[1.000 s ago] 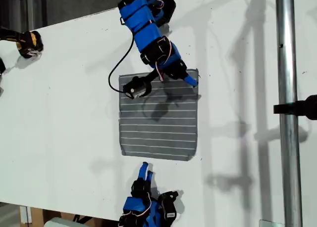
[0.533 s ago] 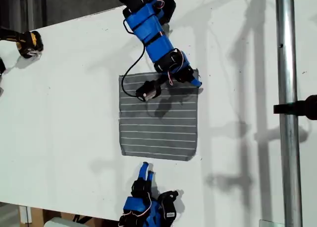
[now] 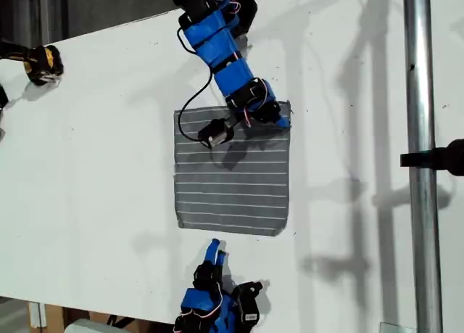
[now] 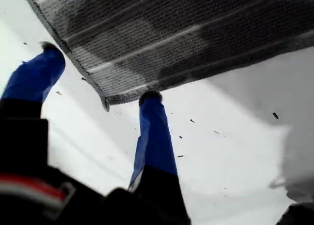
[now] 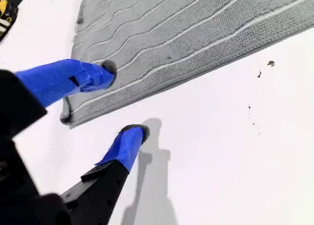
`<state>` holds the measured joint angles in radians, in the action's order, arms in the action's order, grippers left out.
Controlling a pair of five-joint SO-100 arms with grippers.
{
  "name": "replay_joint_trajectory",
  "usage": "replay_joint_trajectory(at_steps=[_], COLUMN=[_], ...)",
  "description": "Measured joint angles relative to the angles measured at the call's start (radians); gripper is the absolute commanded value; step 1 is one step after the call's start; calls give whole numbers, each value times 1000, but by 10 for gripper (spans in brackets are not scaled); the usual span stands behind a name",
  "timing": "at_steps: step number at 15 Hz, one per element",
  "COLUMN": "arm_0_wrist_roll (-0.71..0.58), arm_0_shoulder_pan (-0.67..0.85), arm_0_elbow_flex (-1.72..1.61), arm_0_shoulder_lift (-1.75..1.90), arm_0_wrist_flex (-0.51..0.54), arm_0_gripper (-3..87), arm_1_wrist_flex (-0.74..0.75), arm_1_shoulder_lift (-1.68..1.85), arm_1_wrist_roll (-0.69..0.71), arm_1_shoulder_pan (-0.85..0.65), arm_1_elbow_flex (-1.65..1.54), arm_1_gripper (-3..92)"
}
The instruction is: Grasp corners of a towel and fold twice.
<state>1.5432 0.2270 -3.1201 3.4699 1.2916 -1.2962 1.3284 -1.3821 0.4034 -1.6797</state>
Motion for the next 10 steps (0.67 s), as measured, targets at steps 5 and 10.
replay_joint_trajectory(at_steps=[5,10], arm_0_wrist_roll=[2,32], arm_0_shoulder_pan=[-9,-9], arm_0_elbow_flex=[0,0], arm_0_shoulder_lift=[0,0], arm_0_wrist_flex=[0,0], arm_0_gripper=[192,179], arm_1_wrist_flex=[152,270], arm_1_shoulder_lift=[8,34], arm_1_wrist_roll=[2,-3], arm_1_shoulder_pan=[-26,-25], arm_1_elbow_flex=[-146,-192], arm_1_gripper=[184,0])
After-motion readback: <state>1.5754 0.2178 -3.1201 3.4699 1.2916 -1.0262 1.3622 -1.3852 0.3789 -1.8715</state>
